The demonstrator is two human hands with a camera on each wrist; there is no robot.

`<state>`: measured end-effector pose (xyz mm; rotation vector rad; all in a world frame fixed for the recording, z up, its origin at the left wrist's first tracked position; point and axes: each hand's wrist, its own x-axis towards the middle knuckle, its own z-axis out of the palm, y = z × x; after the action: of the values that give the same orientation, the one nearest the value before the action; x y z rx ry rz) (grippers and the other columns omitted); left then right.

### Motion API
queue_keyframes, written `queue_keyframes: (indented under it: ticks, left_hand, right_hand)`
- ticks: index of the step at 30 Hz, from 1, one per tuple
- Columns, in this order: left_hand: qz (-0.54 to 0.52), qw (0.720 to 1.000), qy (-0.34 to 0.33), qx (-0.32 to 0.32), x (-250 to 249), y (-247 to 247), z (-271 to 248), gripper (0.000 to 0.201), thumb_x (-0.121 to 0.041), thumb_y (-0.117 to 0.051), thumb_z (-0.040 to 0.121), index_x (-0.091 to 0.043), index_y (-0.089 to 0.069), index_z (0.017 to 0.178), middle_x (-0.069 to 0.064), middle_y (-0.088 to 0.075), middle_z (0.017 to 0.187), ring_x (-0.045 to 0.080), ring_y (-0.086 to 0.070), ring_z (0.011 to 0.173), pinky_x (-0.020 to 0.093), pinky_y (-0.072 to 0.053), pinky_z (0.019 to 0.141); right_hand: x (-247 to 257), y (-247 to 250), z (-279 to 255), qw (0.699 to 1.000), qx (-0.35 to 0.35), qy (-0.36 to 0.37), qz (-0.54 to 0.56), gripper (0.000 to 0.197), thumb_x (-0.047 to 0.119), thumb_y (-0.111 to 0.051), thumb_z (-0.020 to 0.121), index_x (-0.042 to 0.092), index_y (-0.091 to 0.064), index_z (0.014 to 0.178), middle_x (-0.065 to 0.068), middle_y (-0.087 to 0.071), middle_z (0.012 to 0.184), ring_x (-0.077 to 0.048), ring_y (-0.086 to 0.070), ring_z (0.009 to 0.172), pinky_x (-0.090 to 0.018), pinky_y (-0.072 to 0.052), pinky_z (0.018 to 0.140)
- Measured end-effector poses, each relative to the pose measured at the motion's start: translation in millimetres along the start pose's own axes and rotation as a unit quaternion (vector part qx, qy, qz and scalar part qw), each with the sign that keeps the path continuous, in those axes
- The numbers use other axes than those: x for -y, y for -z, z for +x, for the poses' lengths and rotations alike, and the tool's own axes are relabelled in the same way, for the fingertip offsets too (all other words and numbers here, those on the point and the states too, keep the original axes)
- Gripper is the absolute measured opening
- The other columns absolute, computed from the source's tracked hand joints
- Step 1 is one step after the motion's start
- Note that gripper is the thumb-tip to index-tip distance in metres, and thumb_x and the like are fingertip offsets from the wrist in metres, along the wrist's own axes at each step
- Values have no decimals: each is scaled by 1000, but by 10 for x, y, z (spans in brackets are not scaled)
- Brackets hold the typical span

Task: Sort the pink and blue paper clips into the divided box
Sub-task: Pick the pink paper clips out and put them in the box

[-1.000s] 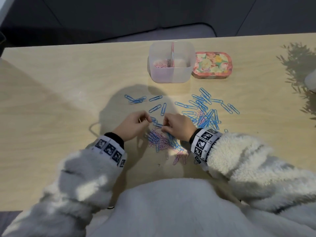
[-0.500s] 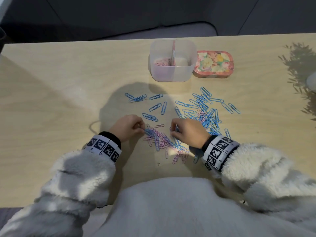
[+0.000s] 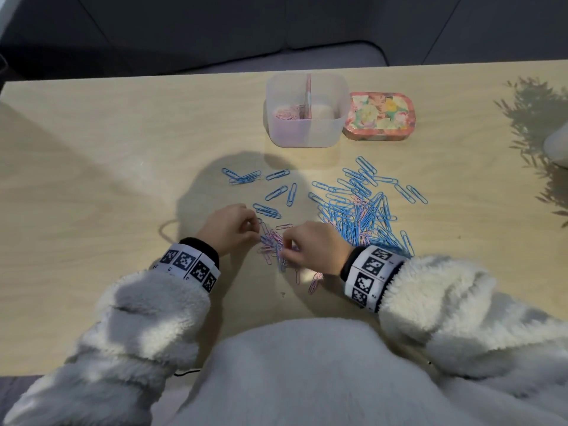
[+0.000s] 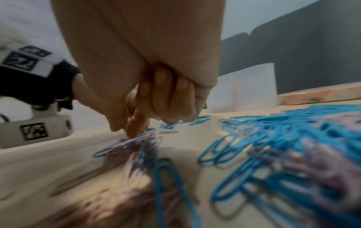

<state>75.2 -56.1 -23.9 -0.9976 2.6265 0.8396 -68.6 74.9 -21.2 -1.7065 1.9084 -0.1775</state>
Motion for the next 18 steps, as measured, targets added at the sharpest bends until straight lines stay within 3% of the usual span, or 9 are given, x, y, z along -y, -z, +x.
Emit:
queue_keyframes:
  ticks: [5, 9, 13, 15, 17, 18]
  left_hand:
    - [-1, 1000, 17, 15, 52, 7, -4, 11, -22, -66, 81, -12, -64, 85, -2, -50, 83, 20, -52, 82, 27, -35, 69]
    - [-2, 999, 33, -22, 121, 22, -14, 10, -19, -62, 84, -11, -62, 89, 3, -53, 86, 23, -53, 86, 30, -36, 71]
    - [13, 998, 35, -58, 99, -5, -19, 8, -17, -58, 86, -11, -59, 91, 8, -59, 96, 26, -56, 89, 34, -41, 73]
    - [25, 997, 31, -67, 73, -28, -20, 7, -15, -56, 86, -12, -59, 91, 7, -60, 97, 26, -57, 89, 34, -42, 72]
    - [31, 997, 22, -69, 52, -59, -16, 8, -14, -55, 87, -12, -61, 92, 8, -59, 96, 28, -58, 89, 35, -43, 71]
    - [32, 997, 19, -67, 43, -73, -16, 9, -14, -54, 87, -12, -62, 92, 9, -59, 96, 28, -58, 90, 36, -44, 71]
  right_hand:
    - [130, -118, 71, 999, 2, -41, -20, 27, 40, -60, 78, 13, -61, 86, -7, -66, 93, -28, -61, 90, -31, -40, 68]
    - [-1, -104, 89, 991, 10, -100, 83, 7, 24, -65, 75, 18, -63, 77, -2, -66, 87, -23, -61, 86, -31, -43, 72]
    - [-154, -41, 64, 968, 4, -110, 225, 7, 12, -68, 75, 17, -64, 72, 9, -53, 56, -5, -52, 54, -24, -43, 60]
    - [-212, 15, 47, 960, -7, -110, 256, 13, 8, -65, 77, 18, -61, 71, 11, -49, 51, 0, -47, 43, -21, -36, 52]
    - [-269, 75, 29, 967, -22, -121, 225, 12, 11, -61, 79, 21, -58, 73, 12, -49, 54, -2, -47, 49, -23, -33, 53]
    - [-310, 104, 15, 973, -42, -130, 185, 10, 14, -58, 80, 22, -57, 75, 11, -50, 57, -9, -49, 56, -24, -33, 56]
